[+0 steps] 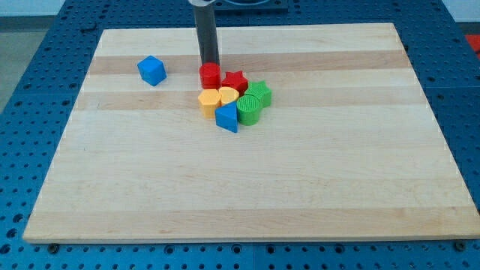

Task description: Move the blue cube closer to the red circle

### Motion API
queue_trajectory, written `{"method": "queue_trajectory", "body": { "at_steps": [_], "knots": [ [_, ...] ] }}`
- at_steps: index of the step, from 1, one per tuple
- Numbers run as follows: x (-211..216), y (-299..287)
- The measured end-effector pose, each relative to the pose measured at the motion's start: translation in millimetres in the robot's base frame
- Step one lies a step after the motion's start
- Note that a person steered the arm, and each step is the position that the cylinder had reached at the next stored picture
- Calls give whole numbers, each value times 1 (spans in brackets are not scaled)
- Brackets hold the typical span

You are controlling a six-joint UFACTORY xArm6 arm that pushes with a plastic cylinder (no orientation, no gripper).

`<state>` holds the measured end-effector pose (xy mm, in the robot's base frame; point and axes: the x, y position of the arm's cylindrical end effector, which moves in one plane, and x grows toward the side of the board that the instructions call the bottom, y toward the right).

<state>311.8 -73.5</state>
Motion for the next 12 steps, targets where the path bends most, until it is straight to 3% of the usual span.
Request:
{"method": "queue_trajectory", "body": {
  "at_steps": [3, 5, 6, 8, 10, 12],
  "knots": [
    [25, -4],
    [-24, -24],
    [-53, -82],
    [-18, -155],
    [12, -137],
    [6, -89]
  ]
}}
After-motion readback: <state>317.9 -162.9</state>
